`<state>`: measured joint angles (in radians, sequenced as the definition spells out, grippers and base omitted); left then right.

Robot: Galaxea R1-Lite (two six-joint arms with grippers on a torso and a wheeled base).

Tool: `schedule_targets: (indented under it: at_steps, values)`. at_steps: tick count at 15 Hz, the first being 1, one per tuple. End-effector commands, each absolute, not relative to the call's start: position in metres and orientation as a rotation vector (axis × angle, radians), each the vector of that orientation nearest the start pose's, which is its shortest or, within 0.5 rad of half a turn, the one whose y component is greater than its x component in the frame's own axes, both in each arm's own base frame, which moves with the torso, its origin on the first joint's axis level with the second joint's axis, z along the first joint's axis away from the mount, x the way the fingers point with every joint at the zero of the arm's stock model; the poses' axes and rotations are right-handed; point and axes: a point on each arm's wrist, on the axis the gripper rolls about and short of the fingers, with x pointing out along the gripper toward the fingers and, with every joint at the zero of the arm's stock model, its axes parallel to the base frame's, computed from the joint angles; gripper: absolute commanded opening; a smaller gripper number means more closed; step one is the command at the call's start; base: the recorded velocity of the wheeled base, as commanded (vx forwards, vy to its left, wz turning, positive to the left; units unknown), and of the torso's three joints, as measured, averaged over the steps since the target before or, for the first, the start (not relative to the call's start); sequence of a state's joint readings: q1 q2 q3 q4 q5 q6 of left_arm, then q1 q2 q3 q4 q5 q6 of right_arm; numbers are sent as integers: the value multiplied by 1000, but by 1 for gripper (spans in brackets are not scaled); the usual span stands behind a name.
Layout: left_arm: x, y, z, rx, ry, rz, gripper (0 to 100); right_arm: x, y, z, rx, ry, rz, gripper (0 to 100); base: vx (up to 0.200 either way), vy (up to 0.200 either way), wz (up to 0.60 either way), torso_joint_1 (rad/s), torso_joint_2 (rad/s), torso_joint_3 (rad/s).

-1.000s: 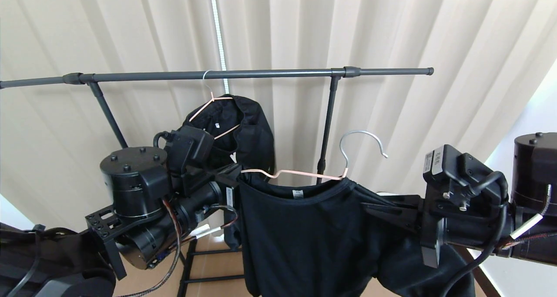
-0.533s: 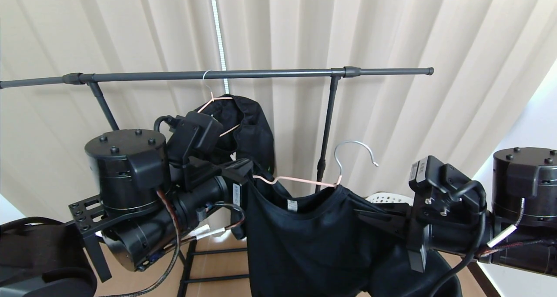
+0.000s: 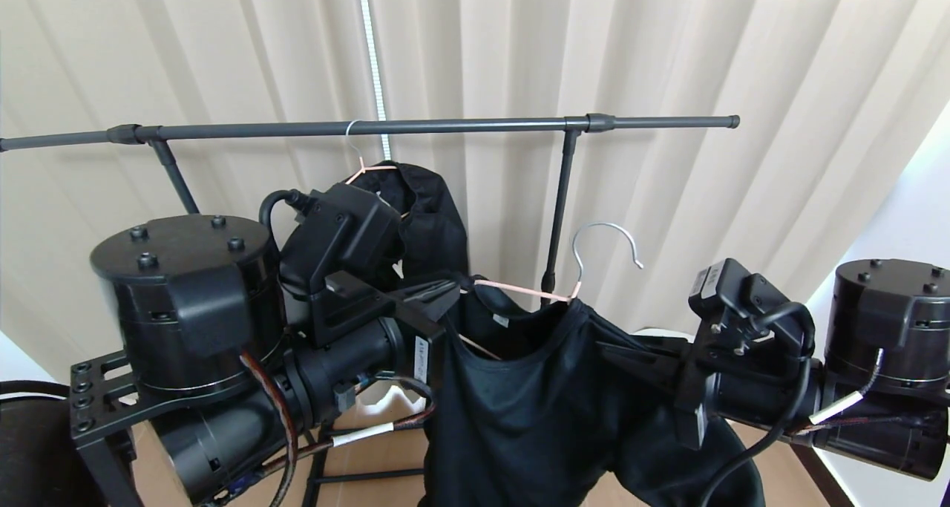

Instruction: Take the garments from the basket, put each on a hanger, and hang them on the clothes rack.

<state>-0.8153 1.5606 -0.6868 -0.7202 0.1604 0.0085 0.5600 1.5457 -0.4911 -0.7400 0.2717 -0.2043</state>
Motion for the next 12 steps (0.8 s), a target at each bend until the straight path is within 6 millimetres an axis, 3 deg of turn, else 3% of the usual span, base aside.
schedule_targets:
  at_steps: [1, 8, 12]
  values:
    - [181, -202, 205, 73, 122, -696, 0, 202, 143, 146, -205, 236, 878, 0, 0, 0, 0, 0, 0, 0]
    - [175, -219, 225, 43, 149, -818, 0, 220, 159, 112, -178, 193, 885, 0, 0, 0, 0, 0, 0, 0]
    - [176, -222, 222, 25, 176, -848, 0, 221, 165, 108, -118, 114, 876, 0, 0, 0, 0, 0, 0, 0]
